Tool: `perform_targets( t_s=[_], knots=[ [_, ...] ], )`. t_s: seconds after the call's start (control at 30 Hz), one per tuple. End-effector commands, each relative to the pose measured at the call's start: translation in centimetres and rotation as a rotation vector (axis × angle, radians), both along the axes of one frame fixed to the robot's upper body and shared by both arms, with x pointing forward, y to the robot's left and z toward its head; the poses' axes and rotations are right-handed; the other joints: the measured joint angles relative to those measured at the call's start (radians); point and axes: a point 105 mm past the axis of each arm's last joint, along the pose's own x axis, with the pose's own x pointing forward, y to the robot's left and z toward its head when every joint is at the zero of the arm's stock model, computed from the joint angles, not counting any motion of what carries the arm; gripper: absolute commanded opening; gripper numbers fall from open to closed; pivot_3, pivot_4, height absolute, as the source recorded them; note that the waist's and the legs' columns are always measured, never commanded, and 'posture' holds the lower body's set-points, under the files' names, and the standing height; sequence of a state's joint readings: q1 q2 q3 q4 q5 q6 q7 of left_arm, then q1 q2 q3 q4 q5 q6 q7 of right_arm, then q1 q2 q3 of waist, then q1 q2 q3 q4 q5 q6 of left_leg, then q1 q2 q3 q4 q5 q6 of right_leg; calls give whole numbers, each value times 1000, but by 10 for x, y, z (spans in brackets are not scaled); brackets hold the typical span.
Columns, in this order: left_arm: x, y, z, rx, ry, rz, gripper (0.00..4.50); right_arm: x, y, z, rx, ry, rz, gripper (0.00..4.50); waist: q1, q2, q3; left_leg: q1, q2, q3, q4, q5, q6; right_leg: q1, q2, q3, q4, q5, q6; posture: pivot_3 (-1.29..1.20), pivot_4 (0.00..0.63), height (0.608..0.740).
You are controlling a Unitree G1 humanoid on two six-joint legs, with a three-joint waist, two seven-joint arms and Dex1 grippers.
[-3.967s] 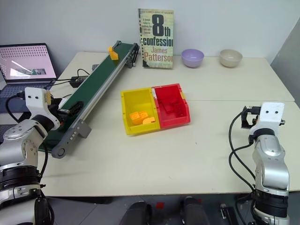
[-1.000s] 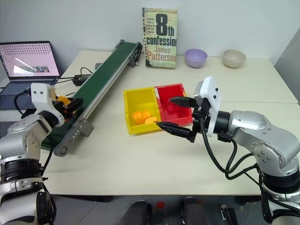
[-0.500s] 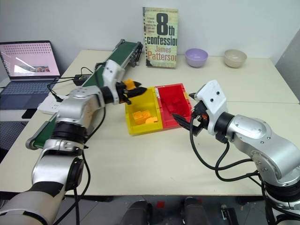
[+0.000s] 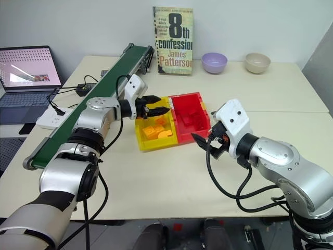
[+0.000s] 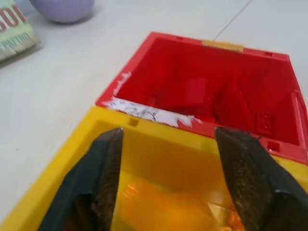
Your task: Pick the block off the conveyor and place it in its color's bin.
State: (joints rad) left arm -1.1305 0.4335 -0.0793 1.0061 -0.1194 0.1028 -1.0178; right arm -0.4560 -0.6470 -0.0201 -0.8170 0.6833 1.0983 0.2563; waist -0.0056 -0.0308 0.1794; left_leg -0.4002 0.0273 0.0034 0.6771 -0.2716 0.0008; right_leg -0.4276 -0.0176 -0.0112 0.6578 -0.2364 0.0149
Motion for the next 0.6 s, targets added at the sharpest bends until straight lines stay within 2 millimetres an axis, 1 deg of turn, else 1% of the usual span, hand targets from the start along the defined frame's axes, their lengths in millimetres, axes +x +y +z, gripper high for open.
perform_targets(
  t_s=[0.03, 0.1, 0.2, 0.27, 0.33, 0.4, 0.5, 0.57, 0.6],
  knots=[
    [1, 2, 28, -38, -70, -9, 4087, -2, -1, 15, 12, -63, 3, 4500, 0, 0, 0, 0, 0, 0, 0, 0, 0, 0, 0, 0, 0, 0, 0, 0, 150, 740],
    [-1, 16, 39, -35, -87, 5, 4457, -1, -1, 17, 6, -63, 28, 4500, 0, 0, 0, 0, 0, 0, 0, 0, 0, 0, 0, 0, 0, 0, 0, 0, 150, 740],
    [-11, 37, 47, 13, -69, -19, 4457, -1, -1, 22, -14, -58, 91, 4500, -8, 0, 0, 0, 0, 0, 0, 0, 0, -1, 0, 0, 0, 0, 0, 0, 150, 740],
    [-23, 52, 46, 77, -35, -57, 4457, -2, -1, 26, -33, -55, 146, 4500, -12, 0, 0, 0, 0, 0, 0, 0, 0, -2, 1, 0, 1, 0, -1, 0, 150, 740],
    [-43, 70, 44, 159, 6, -104, 4457, -2, -4, 30, -49, -44, 201, 4500, -13, 0, 0, 0, 0, 0, -1, 0, 0, -2, 2, 0, 1, 0, -1, 0, 150, 740],
    [-61, 83, 41, 229, 19, -131, 4457, -1, -7, 31, -68, -33, 245, 4500, -21, 1, 0, 0, 1, 0, -1, 0, 0, -3, 2, 1, 2, 0, -2, 0, 150, 740],
    [-81, 94, 36, 275, 32, -140, 4457, 2, -13, 27, -105, -5, 285, 4500, -22, 1, 1, 1, 3, -2, -2, 0, 0, -3, 1, 1, 3, 0, -3, 0, 150, 740],
    [-89, 98, 35, 282, 39, -128, 4457, 3, -15, 24, -114, 17, 306, 4500, -16, 1, 1, 1, 3, -2, -1, 0, 0, -3, 0, 1, 3, 0, -3, 0, 150, 740],
    [-89, 100, 34, 292, 25, -114, 4457, 4, -15, 22, -117, 20, 314, 4500, -16, 1, 1, 0, 2, -2, -1, 0, 0, -2, 0, 1, 3, -1, -2, 0, 150, 740]
  ],
)
